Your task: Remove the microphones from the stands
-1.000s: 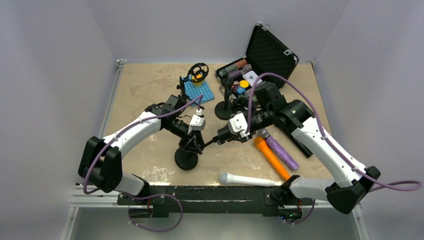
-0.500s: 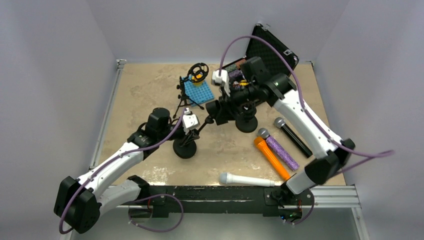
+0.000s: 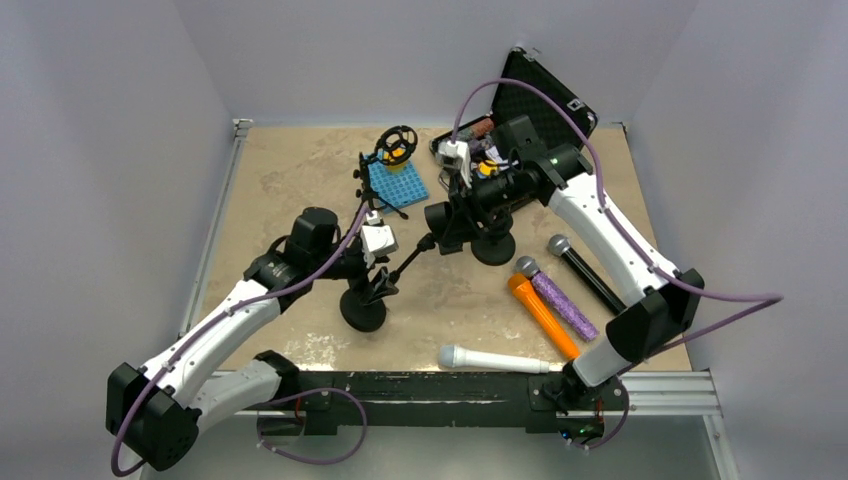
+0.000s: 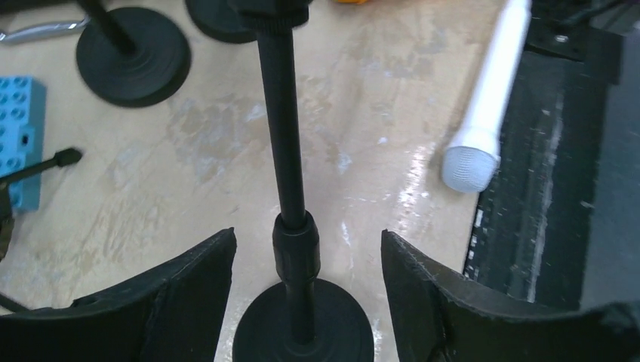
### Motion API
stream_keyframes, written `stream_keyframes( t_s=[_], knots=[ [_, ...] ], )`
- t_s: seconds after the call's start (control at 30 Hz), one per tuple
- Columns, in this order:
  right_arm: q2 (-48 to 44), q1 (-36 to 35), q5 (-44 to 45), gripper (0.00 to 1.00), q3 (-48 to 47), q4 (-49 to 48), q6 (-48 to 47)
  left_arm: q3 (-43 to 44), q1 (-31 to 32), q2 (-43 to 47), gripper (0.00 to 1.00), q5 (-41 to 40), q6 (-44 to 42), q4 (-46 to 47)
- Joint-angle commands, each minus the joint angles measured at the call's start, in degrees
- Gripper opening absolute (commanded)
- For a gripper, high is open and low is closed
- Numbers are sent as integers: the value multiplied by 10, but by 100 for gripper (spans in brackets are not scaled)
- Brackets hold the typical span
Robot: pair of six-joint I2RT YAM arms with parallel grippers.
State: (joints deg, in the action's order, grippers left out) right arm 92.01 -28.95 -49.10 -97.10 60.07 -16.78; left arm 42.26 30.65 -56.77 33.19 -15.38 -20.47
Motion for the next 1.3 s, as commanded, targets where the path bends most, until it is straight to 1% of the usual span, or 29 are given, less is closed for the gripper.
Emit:
stream_keyframes(
  t_s=[0.0,0.1,0.17,0.27,0.33,0.4,0.5,0.53,0.6,0.67,0.7,0.73,0.77,0.8,0.87,0.93,0.97,1.0,1.03,1.07,1.13,1.17,1.23,1.27],
  knots=[
    [-87,-13,-46,0,64,25,-257,67,-9,-24,75,142,-116,-123],
    [-140,-30,-23,0,138,1,-398,105,-11,-75,76,211,-194,-173],
    [-174,-47,7,0,177,-22,-467,134,-11,-115,76,240,-259,-222],
    [-228,-63,37,0,240,-103,-517,182,-12,-183,74,274,-355,-311],
    [-254,-70,47,0,269,-150,-535,208,-13,-217,72,286,-422,-379],
    [-268,-75,53,0,283,-179,-541,222,-13,-240,68,294,-453,-418],
    [-267,-80,59,0,279,-179,-540,218,-12,-261,61,299,-485,-445],
    [-265,-80,62,0,276,-173,-539,212,-12,-264,56,291,-487,-443],
    [-265,-80,67,0,276,-169,-534,198,-12,-265,46,263,-487,-419],
    [-267,-80,72,0,276,-174,-512,177,-11,-249,36,227,-463,-370],
    [-267,-80,74,0,273,-178,-487,164,-12,-235,29,210,-442,-339],
    [-264,-80,78,0,267,-183,-443,149,-12,-216,21,195,-414,-297],
    [-260,-80,89,0,255,-201,-354,131,-12,-195,9,183,-380,-252],
    [-243,-77,108,0,234,-211,-265,113,-11,-175,0,167,-336,-201],
    [-198,-57,107,0,150,-168,-110,63,-11,-114,0,115,-193,-61],
    [-143,-35,101,0,71,-98,54,10,-11,-67,0,-7,-46,83],
    [-112,-19,97,0,44,-62,156,-11,-11,-50,0,-84,16,131],
    [-83,3,70,0,29,-17,257,-27,-11,-40,0,-153,69,155],
    [-70,9,28,0,29,-8,312,-28,-11,-38,0,-198,109,159],
    [-71,8,-7,0,40,-19,302,-27,-11,-41,0,-215,134,152],
    [-72,7,-5,0,50,-25,290,-36,-11,-46,0,-194,148,149],
    [-65,7,-5,0,47,-21,288,-43,-11,-46,4,-168,148,155],
    [-57,7,-12,0,47,-31,282,-51,-12,-45,29,-98,144,158],
    [-58,7,-11,0,50,-41,279,-50,-11,-44,40,-68,132,151]
  ],
)
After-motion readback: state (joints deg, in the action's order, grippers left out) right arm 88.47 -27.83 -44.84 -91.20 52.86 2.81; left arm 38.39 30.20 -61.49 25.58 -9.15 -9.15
